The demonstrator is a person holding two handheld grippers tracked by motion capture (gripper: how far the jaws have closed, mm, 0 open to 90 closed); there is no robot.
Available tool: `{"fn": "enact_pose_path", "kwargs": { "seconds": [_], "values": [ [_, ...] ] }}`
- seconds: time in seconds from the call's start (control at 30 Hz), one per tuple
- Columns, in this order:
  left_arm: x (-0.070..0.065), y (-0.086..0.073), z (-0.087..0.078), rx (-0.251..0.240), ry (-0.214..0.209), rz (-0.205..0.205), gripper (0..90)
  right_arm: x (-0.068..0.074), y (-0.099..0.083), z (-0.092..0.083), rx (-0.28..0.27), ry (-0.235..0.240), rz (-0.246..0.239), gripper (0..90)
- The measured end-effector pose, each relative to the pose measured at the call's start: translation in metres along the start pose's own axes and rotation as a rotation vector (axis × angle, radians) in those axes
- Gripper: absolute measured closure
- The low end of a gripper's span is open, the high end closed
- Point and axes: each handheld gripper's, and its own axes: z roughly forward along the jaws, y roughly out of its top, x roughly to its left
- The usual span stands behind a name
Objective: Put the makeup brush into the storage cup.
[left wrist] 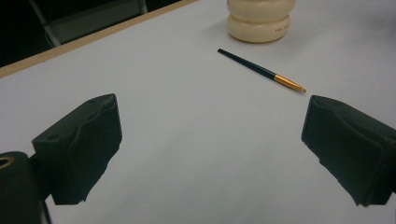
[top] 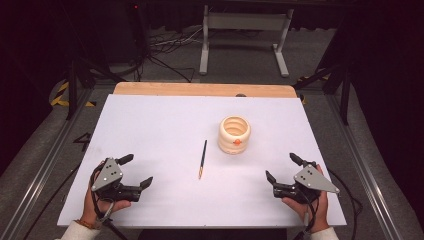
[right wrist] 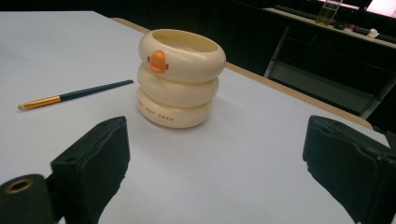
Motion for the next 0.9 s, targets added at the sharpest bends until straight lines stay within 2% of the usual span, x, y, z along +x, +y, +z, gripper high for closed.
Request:
{"fn": "enact_pose_path", "kwargs": {
  "seconds": [0.13,0.23,0.37,0.5,0.6,0.67,0.73,0.77,0.8,0.9],
  "values": [
    [-0.005,0.003,0.0,-0.012,0.0,0.011,8.6,-0.003,-0.002,-0.001,0.007,-0.008,0.009,8.4],
    [-0.006,0.006,0.006,0.033,0.013,-0.007,8.6,-0.004,-0.003,0.0,0.022,-0.015,-0.001,9.0],
    [-0.005,0.01,0.011,0.069,0.034,-0.037,9.6,-0.006,-0.004,0.0,0.031,-0.023,-0.003,9.2],
    [-0.007,0.018,0.018,0.098,0.006,-0.047,9.4,-0.008,-0.005,0.0,0.037,-0.028,0.002,9.2],
    [-0.014,0.031,0.03,0.164,0.006,-0.057,12.5,-0.009,-0.006,-0.002,0.039,-0.035,0.005,9.3],
    [-0.018,0.04,0.042,0.223,-0.022,-0.074,13.3,-0.011,-0.007,-0.002,0.046,-0.041,0.004,9.6],
    [-0.025,0.049,0.054,0.285,-0.03,-0.051,15.4,-0.013,-0.01,-0.002,0.06,-0.049,0.003,9.9],
    [-0.03,0.054,0.06,0.314,-0.018,-0.049,15.4,-0.014,-0.011,-0.001,0.065,-0.046,0.005,10.0],
    [-0.032,0.057,0.064,0.328,-0.022,-0.046,15.4,-0.015,-0.012,-0.001,0.073,-0.045,0.005,10.0],
    [-0.038,0.068,0.081,0.396,-0.063,-0.064,17.5,-0.017,-0.015,-0.001,0.077,-0.034,-0.009,10.8]
  ]
}}
